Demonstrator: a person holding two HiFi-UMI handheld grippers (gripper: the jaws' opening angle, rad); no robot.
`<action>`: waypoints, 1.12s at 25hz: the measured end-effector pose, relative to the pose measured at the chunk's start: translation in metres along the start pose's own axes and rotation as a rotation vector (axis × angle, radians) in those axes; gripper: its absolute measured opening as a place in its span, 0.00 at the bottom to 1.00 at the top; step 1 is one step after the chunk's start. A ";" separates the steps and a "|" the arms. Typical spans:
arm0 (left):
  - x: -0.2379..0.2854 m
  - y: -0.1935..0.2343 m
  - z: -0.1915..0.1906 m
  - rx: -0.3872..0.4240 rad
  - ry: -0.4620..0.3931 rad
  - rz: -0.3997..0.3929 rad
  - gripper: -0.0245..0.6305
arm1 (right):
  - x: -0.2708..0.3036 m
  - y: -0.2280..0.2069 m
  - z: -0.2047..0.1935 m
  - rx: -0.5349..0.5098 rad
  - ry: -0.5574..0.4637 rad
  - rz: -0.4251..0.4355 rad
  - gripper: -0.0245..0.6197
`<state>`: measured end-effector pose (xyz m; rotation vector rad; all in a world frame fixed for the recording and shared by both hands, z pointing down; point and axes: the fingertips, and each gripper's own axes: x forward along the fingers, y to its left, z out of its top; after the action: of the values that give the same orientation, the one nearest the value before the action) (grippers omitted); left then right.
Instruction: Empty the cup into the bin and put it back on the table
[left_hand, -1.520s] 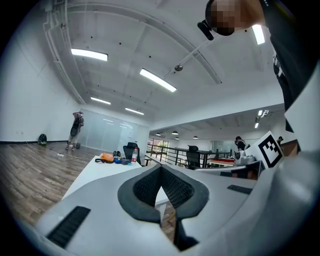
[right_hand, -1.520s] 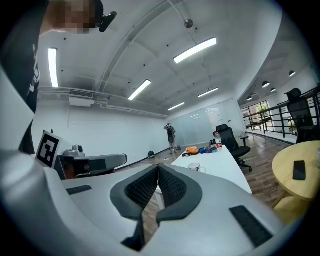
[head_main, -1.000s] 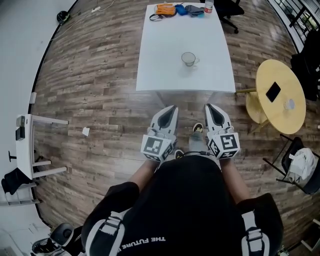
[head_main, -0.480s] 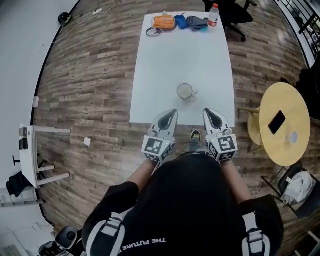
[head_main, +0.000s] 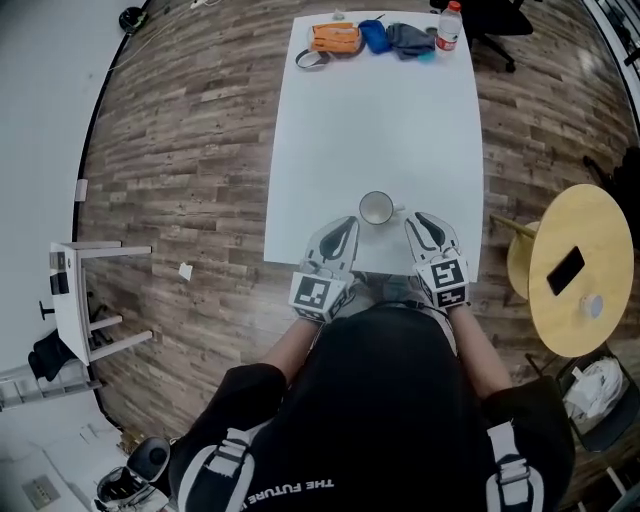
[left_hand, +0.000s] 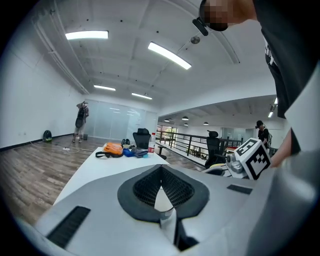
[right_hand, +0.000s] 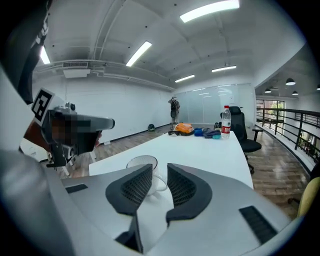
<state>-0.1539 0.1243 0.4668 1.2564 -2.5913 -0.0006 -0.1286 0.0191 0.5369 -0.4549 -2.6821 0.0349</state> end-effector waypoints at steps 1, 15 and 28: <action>0.003 0.003 0.000 0.004 0.000 -0.009 0.07 | 0.008 -0.002 -0.006 0.002 0.022 0.003 0.19; 0.019 0.047 -0.013 0.040 0.086 -0.051 0.07 | 0.077 -0.022 -0.058 -0.035 0.105 -0.104 0.26; 0.003 0.075 -0.026 0.052 0.088 -0.003 0.07 | 0.102 -0.007 -0.038 0.021 0.036 -0.023 0.11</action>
<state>-0.2075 0.1716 0.5013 1.2488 -2.5296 0.1194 -0.2029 0.0436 0.6127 -0.4145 -2.6493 0.0473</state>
